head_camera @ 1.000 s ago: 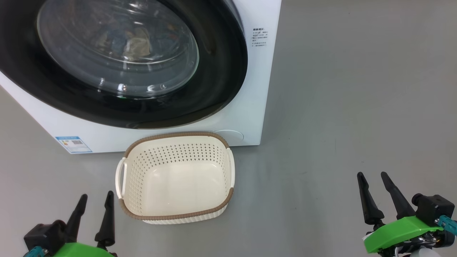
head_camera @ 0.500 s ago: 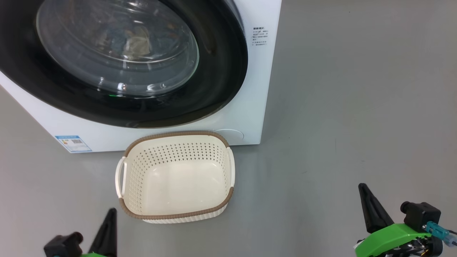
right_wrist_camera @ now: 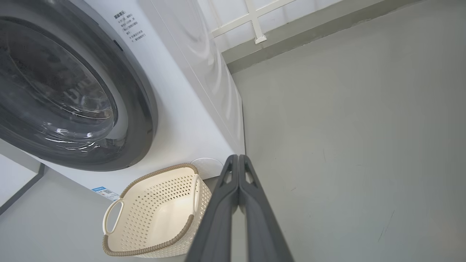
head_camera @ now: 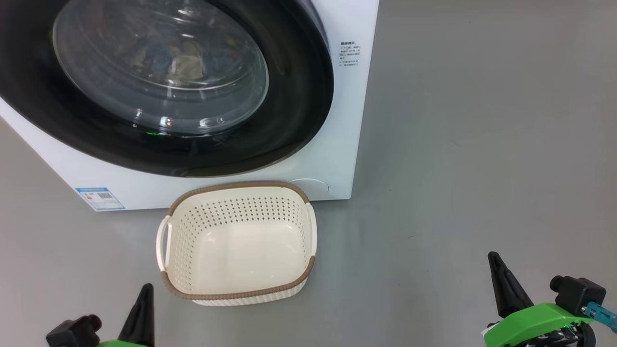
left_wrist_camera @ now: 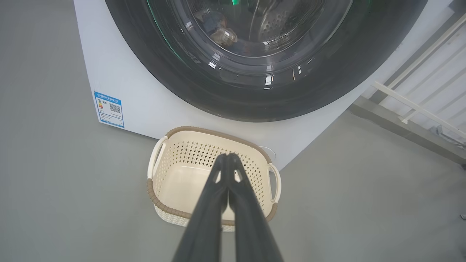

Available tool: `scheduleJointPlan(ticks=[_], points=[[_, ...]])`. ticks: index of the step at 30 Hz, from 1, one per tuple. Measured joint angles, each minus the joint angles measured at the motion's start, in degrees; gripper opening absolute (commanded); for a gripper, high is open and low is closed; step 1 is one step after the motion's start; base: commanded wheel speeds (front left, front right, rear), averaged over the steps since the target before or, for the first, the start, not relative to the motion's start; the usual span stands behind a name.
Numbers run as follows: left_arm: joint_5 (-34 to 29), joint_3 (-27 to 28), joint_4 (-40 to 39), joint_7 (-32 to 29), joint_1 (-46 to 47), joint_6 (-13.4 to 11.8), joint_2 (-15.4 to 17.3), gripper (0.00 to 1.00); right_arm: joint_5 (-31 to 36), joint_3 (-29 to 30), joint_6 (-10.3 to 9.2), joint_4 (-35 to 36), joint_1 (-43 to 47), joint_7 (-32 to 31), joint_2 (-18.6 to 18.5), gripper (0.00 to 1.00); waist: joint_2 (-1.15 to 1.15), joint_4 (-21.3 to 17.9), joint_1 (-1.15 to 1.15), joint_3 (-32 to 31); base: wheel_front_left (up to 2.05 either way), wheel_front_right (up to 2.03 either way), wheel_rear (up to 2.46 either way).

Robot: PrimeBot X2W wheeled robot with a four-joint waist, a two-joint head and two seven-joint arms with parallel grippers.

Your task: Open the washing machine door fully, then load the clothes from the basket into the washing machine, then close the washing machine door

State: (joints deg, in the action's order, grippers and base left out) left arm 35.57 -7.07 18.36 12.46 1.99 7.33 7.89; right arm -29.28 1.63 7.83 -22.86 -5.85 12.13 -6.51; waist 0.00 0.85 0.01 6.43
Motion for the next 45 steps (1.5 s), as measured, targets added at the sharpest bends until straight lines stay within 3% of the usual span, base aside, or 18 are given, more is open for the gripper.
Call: scheduleJointPlan(ticks=[45], points=[[22.88, 3.87, -0.85, -7.01, 0.3, -0.01, -1.74, 0.0, -24.77, 2.5, 0.0, 2.72, 0.0, -7.12, 1.52, 0.0, 0.0, -0.34, -0.01, -2.48, 0.0, 0.0, 0.0]])
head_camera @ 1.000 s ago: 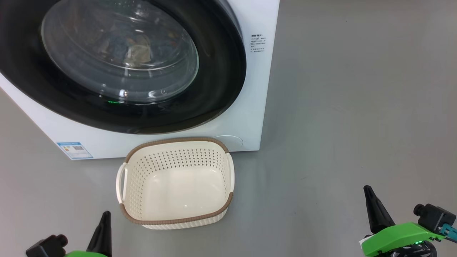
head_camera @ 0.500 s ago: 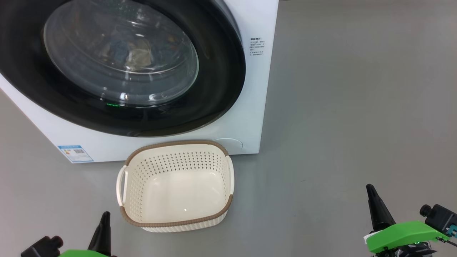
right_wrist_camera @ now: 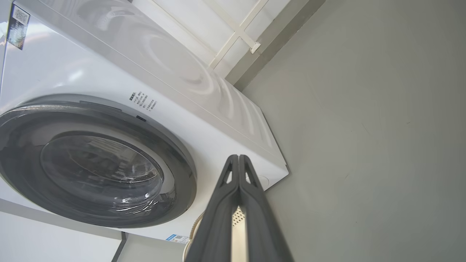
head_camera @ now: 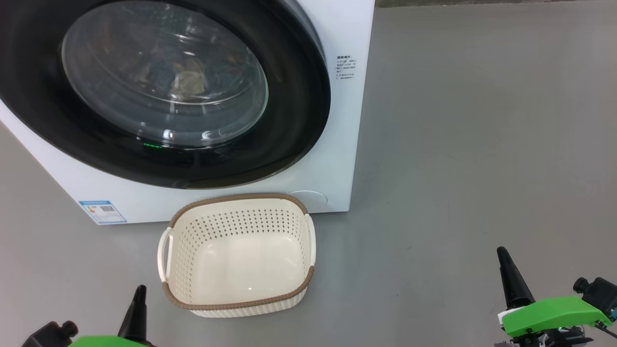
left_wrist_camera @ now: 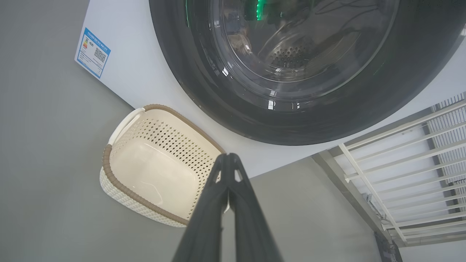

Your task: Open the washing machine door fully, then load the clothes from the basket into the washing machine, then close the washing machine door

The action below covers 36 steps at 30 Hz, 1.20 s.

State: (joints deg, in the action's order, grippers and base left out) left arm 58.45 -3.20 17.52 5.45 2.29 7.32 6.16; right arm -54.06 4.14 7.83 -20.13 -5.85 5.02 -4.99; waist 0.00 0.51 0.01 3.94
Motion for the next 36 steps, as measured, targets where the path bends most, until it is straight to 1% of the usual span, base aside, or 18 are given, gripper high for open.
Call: scheduleJointPlan(ticks=[29, 36], points=[[14.7, 2.85, -0.85, -4.7, 0.27, 0.0, -1.52, 0.0, -15.57, 1.62, -0.01, 1.92, 0.01, -5.01, 1.1, 0.0, 0.0, -0.22, 0.0, -1.63, 0.0, 0.0, 0.0], [18.7, 3.7, -1.04, -6.03, 0.43, 0.0, -1.76, 0.0, -20.62, 1.98, -0.2, 2.35, 0.01, -6.31, 1.25, 0.0, 0.0, -0.28, 0.0, -2.09, 0.0, 0.0, 0.0]])
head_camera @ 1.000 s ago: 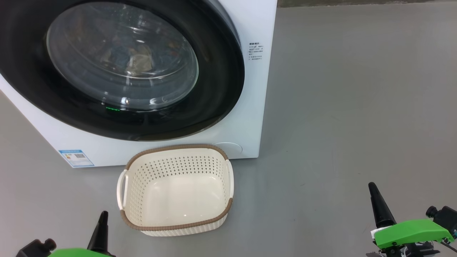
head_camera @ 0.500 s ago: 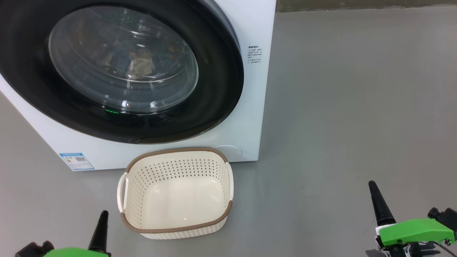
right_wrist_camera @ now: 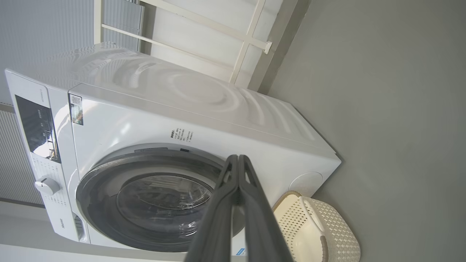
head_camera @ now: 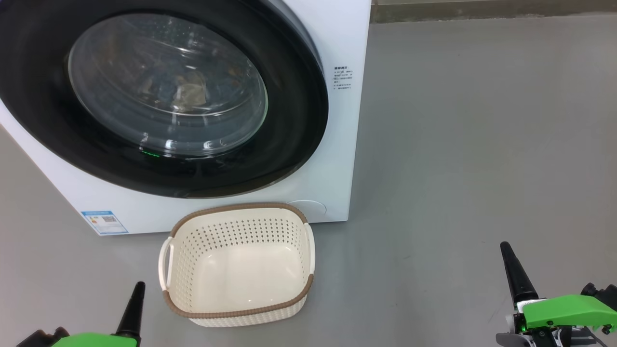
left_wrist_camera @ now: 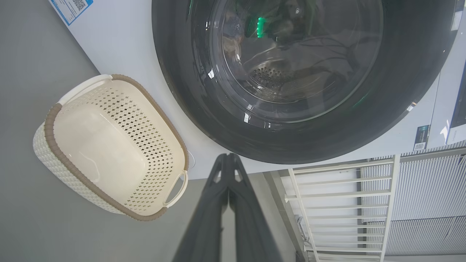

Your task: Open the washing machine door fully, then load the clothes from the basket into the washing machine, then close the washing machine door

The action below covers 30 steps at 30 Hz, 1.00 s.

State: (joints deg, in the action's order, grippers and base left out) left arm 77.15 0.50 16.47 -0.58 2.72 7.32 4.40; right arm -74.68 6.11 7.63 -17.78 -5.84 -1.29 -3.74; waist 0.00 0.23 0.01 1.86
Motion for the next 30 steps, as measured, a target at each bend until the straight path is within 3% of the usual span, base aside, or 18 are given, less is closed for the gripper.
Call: scheduleJointPlan(ticks=[30], points=[[14.96, 3.13, -0.74, -5.02, 1.06, 0.0, -1.68, 0.0, -16.19, 1.67, -0.07, 1.89, 0.01, -4.76, 0.9, 0.0, 0.0, -0.23, 0.0, -1.68, 0.0, 0.0, 0.0]])
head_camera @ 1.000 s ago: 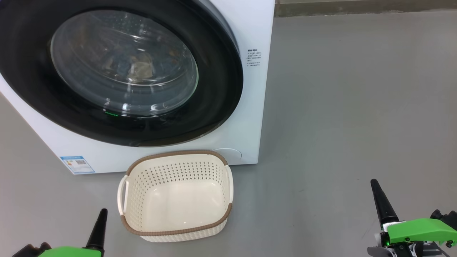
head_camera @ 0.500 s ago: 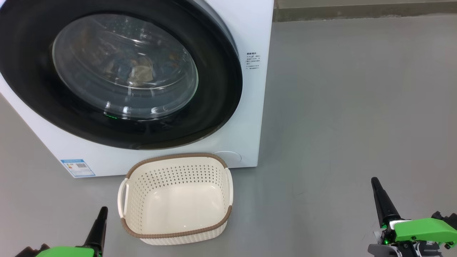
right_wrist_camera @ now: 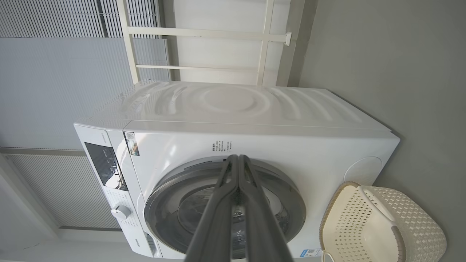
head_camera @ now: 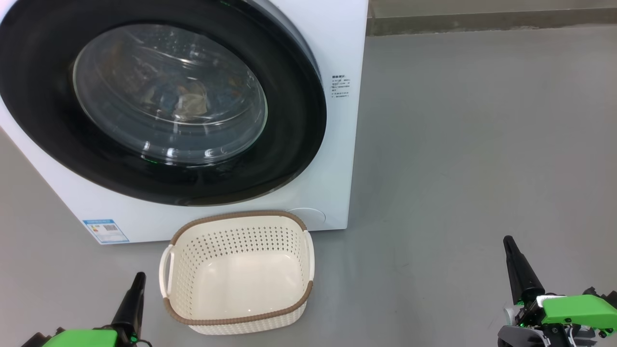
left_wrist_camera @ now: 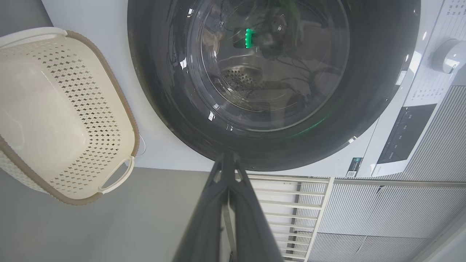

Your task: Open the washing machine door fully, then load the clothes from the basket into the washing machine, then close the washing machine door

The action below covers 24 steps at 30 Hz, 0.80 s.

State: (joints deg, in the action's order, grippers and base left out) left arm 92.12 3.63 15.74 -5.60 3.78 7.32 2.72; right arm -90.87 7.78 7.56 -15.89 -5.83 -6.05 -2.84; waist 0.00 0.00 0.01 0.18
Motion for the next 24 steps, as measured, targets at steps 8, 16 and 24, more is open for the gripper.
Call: scheduleJointPlan(ticks=[8, 16, 24], points=[[0.08, 0.26, -0.01, -0.02, 0.01, 0.0, -0.02, 0.0, -1.08, 0.02, -0.01, 0.09, 0.01, -0.01, 0.11, 0.0, 0.0, 0.0, 0.0, 0.0, 0.0, 0.0, 0.0], [0.08, 0.33, -0.01, -0.02, 0.01, 0.0, -0.04, 0.0, -1.08, 0.03, -0.01, 0.1, 0.01, -0.01, 0.12, 0.0, 0.0, 0.0, 0.0, 0.0, 0.0, 0.0, 0.0], [0.08, 0.38, -0.01, -0.03, 0.01, 0.0, -0.12, 0.0, -1.08, 0.03, -0.01, 0.1, 0.01, -0.01, 0.12, 0.0, 0.0, 0.0, 0.0, 0.0, 0.0, 0.0, 0.0]])
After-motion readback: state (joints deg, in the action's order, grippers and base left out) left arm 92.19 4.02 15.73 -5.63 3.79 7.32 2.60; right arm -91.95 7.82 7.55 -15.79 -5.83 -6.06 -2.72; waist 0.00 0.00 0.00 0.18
